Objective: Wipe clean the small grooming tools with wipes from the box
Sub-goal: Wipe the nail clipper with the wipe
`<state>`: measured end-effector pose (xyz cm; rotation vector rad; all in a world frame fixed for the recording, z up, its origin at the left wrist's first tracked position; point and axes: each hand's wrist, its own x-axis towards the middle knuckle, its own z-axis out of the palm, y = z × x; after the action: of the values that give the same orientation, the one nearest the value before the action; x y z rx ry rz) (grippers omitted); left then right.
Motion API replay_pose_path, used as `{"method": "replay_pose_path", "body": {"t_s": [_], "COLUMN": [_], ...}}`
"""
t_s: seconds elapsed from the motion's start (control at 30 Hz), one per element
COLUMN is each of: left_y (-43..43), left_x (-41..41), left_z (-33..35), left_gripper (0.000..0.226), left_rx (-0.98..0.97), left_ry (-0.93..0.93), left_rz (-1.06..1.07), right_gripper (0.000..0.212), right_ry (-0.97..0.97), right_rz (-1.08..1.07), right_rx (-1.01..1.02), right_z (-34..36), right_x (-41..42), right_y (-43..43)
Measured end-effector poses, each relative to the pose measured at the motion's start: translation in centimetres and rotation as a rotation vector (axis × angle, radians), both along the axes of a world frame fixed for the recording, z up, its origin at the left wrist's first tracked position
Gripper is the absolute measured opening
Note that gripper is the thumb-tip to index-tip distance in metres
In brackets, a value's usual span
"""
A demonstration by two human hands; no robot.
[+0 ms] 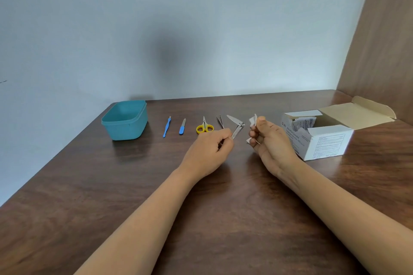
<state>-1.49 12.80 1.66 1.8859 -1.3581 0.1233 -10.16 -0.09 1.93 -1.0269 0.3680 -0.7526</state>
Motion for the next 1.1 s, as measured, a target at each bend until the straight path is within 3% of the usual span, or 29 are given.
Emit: {"method": "replay_pose_path", "body": {"t_s": [0.23, 0.5, 0.73, 0.97, 1.1], "left_y": [-0.01, -0.07, -0.25, -0.46, -0.54], "left_x": [0.09, 0.29, 0.68, 0.9, 1.01], "left_z": [-0.02, -0.13, -0.38, -0.75, -0.81], "left_gripper": [0.025, 0.02, 0.02, 0.019, 0.021], "left_rx": [0.102, 0.15, 0.142, 0.119, 0.112], "left_ry": [-0.164, -0.322, -0.391, -0.452, -0.469], "left_rz": [0.062, 0.077, 0.088, 0.096, 0.094], "right_gripper": [0.017, 0.023, 0.019, 0.011, 0.005], "right_ry": [0.068, 0.138, 0.163, 0.119, 0.242], "right_rz": [-0.08, -0.186, -0.074, -0.105, -0.22], "right_rx": [-0.209, -0.379, -0.491, -0.574, -0.767], "right_z": [-0.28, -0.13, -0.17, -0.2, -0.23], "right_x": [-0.18, -0.37, -0.43, -0.65, -0.86], "right_y": [-0.02, -0.24, -0.08, -0.29, -0.6]}}
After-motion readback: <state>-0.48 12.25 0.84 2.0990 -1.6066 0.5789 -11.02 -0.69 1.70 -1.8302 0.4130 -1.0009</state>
